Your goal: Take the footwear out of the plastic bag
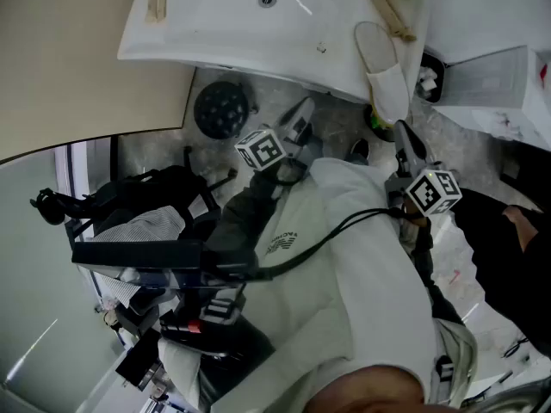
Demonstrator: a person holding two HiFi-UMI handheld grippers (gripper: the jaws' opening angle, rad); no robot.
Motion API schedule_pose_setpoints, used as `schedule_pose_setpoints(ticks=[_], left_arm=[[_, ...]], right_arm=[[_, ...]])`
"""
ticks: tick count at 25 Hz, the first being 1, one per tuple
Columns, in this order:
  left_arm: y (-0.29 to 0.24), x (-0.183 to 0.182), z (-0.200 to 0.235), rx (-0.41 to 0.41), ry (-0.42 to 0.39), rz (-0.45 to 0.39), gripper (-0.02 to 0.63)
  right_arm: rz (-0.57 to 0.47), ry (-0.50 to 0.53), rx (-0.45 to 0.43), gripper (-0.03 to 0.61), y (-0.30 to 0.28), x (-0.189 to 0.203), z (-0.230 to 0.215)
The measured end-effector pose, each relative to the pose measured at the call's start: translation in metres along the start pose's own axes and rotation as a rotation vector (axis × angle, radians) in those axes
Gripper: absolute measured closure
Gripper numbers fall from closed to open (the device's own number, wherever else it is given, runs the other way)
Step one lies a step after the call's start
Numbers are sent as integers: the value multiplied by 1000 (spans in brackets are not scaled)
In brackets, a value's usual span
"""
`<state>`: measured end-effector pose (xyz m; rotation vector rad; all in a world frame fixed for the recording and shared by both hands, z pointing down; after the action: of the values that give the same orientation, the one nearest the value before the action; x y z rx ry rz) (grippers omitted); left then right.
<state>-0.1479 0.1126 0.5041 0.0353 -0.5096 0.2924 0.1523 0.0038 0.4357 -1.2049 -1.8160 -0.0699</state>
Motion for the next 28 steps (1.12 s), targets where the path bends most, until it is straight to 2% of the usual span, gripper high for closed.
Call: schedule_pose_setpoints(ticks=[12,18,23,25,28], left_arm=[[2,-2,1,-6,-4,-4,606],[-1,-2,0,2,5,4,606],[2,-6,2,7,22,35,606],[1,-6,5,10,13,59,606],[-2,-4,8,22,18,100,606]], right_arm=[[0,-3,-6,575,-3,2,-2],[-71,-85,-10,577,3,2,-11],[-168,-137,66,577,14,5,-19],[-208,-157,117,577,27,7,-30],[-255,-243,218,577,46,19,-59]])
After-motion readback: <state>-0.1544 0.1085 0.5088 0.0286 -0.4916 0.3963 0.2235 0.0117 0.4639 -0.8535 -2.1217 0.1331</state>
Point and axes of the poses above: the fingertips, and each gripper's own axes: y backward along the fingers, z to its left, x out of its underside, the point moved 9 cm from there along y, backward along the fingers, and after that the axes turned 7 degrees about x, right-handed, at the moved point
